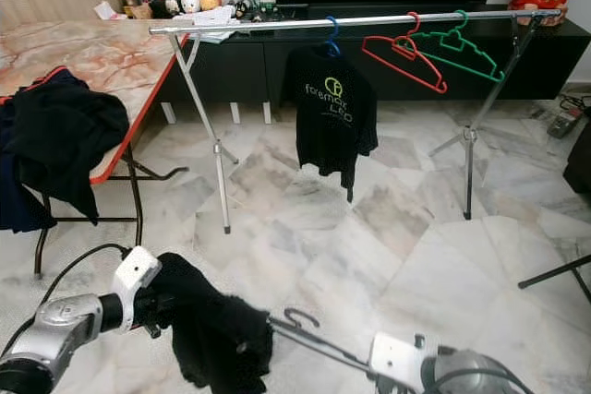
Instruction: Hang hanger
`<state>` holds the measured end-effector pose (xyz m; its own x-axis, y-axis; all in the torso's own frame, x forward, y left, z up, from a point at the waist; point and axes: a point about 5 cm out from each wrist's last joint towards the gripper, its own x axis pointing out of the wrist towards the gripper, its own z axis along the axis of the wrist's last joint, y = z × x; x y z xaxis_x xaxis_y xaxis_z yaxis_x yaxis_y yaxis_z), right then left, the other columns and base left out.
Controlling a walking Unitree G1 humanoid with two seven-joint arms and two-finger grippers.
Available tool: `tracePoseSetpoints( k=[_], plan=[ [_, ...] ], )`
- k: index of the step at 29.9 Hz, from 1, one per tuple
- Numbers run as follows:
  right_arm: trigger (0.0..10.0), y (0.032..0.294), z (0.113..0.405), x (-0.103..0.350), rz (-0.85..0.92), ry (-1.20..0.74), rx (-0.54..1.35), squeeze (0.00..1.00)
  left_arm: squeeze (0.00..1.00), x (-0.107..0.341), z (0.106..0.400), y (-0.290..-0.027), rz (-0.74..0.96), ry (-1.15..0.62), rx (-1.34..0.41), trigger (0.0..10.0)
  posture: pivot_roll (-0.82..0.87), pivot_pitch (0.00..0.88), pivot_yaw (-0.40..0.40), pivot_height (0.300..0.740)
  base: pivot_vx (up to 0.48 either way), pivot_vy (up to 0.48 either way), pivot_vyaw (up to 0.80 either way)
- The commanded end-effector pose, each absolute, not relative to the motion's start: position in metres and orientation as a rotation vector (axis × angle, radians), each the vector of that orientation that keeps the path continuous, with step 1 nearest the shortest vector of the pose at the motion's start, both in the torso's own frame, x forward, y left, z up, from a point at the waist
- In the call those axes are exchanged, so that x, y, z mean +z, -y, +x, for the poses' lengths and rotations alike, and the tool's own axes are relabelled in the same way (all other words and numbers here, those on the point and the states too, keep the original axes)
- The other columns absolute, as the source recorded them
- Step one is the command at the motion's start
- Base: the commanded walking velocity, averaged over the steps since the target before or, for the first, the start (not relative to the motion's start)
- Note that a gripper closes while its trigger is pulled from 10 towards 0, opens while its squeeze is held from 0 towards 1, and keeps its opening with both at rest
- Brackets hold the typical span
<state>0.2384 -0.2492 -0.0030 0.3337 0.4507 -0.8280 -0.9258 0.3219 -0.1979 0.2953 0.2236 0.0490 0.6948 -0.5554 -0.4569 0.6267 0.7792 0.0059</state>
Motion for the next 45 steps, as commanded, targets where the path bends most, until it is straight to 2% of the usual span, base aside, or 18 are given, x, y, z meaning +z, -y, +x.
tracePoseSetpoints(
  k=[1, 6, 9, 12, 14, 15, 18, 21, 27, 32, 36, 38, 39, 40, 42, 43, 44, 45],
  plan=[
    [0.0, 0.259, 0.227, -0.011, -0.777, -0.825, 1.019, 0.0, 0.0, 0.056, 0.3, -0.242, 0.246, -0.436, -0.554, 0.0, 0.0, 0.09, 0.052, 0.74, 0.0, 0.0, 0.0],
    [0.0, 0.264, 0.219, -0.016, -0.801, -0.857, 1.014, 0.0, 0.0, 0.062, 0.308, -0.258, 0.328, -0.397, -0.361, 0.0, -0.01, 0.092, 0.055, 0.74, 0.0, 0.0, 0.0],
    [0.0, 0.264, 0.217, -0.017, -0.789, -0.865, 1.005, 0.0, 0.0, 0.069, 0.313, -0.268, 0.301, -0.351, -0.242, 0.0, -0.01, 0.092, 0.055, 0.74, 0.0, 0.0, 0.0],
    [0.0, 0.265, 0.213, -0.022, -0.79, -0.894, 1.001, 0.0, 0.0, 0.089, 0.321, -0.277, 0.128, -0.21, -0.124, 0.0, -0.01, 0.093, 0.054, 0.74, 0.0, 0.0, 0.0],
    [0.0, 0.266, 0.209, -0.025, -0.816, -0.92, 1.005, 0.0, 0.0, 0.095, 0.323, -0.271, -0.001, -0.145, -0.195, 0.0, -0.01, 0.093, 0.053, 0.74, 0.0, 0.0, 0.0],
    [0.0, 0.268, 0.206, -0.028, -0.849, -0.942, 1.011, 0.0, 0.0, 0.099, 0.321, -0.259, -0.086, -0.119, -0.332, 0.0, 0.0, 0.092, 0.052, 0.74, 0.0, 0.0, 0.0],
    [0.0, 0.266, 0.205, -0.029, -0.827, -0.95, 1.003, 0.0, 0.0, 0.098, 0.314, -0.243, -0.125, -0.147, -0.52, 0.0, 0.0, 0.091, 0.053, 0.74, 0.0, 0.0, 0.0],
    [0.0, 0.265, 0.204, -0.032, -0.853, -0.973, 1.005, 0.0, 0.0, 0.102, 0.291, -0.224, -0.213, -0.202, -0.859, 0.0, 0.0, 0.088, 0.056, 0.74, 0.0, 0.0, 0.0],
    [0.0, 0.265, 0.205, -0.034, -0.87, -1.012, 0.991, 0.0, 0.0, 0.112, 0.278, -0.214, -0.238, -0.195, -1.025, 0.0, 0.01, 0.079, 0.059, 0.74, 0.0, 0.0, 0.0],
    [0.0, 0.239, 0.24, -0.018, -0.643, -0.782, 0.841, 0.0, 0.0, 0.103, 0.259, -0.186, -0.148, -0.339, -1.223, 0.0, 0.01, 0.074, 0.061, 0.74, 0.0, 0.0, 0.0],
    [0.0, 0.226, 0.264, -0.001, -0.55, -0.626, 0.746, 0.0, 0.0, 0.101, 0.254, -0.175, -0.113, -0.382, -1.278, 0.0, 0.01, 0.072, 0.065, 0.74, 0.0, 0.0, 0.0],
    [0.0, 0.205, 0.286, 0.021, -0.419, -0.478, 0.774, 0.0, 0.0, 0.096, 0.252, -0.166, -0.069, -0.431, -1.305, 0.0, 0.01, 0.071, 0.068, 0.74, 0.0, 0.0, 0.0],
    [0.0, 0.192, 0.292, 0.03, -0.364, -0.444, 0.87, 0.0, 0.0, 0.092, 0.252, -0.163, -0.042, -0.459, -1.31, 0.0, 0.01, 0.073, 0.068, 0.74, 0.0, 0.0, 0.0],
    [0.0, 0.192, 0.292, 0.03, -0.364, -0.444, 0.87, 0.0, 0.0, 0.092, 0.252, -0.163, -0.042, -0.459, -1.31, 0.0, 0.01, 0.073, 0.068, 0.74, 0.0, 0.0, 0.0],
    [0.0, 0.189, 0.289, 0.029, -0.422, -0.474, 0.953, 0.0, 0.0, 0.091, 0.253, -0.163, -0.032, -0.462, -1.299, 0.0, 0.0, 0.076, 0.068, 0.74, 0.0, 0.0, 0.0],
    [0.0, 0.195, 0.28, 0.021, -0.59, -0.574, 1.059, 0.0, 0.0, 0.09, 0.256, -0.165, -0.009, -0.45, -1.265, 0.0, 0.0, 0.078, 0.068, 0.74, 0.0, 0.0, 0.0],
    [0.0, 0.195, 0.28, 0.021, -0.59, -0.574, 1.059, 0.0, 0.0, 0.09, 0.256, -0.165, -0.009, -0.45, -1.265, 0.0, 0.0, 0.078, 0.068, 0.74, 0.0, 0.0, 0.0],
    [0.0, 0.215, 0.261, 0.005, -0.84, -0.794, 1.207, 0.0, 0.0, 0.091, 0.266, -0.17, 0.029, -0.419, -1.151, 0.0, 0.0, 0.083, 0.064, 0.74, 0.0, 0.0, 0.0]
  ],
)
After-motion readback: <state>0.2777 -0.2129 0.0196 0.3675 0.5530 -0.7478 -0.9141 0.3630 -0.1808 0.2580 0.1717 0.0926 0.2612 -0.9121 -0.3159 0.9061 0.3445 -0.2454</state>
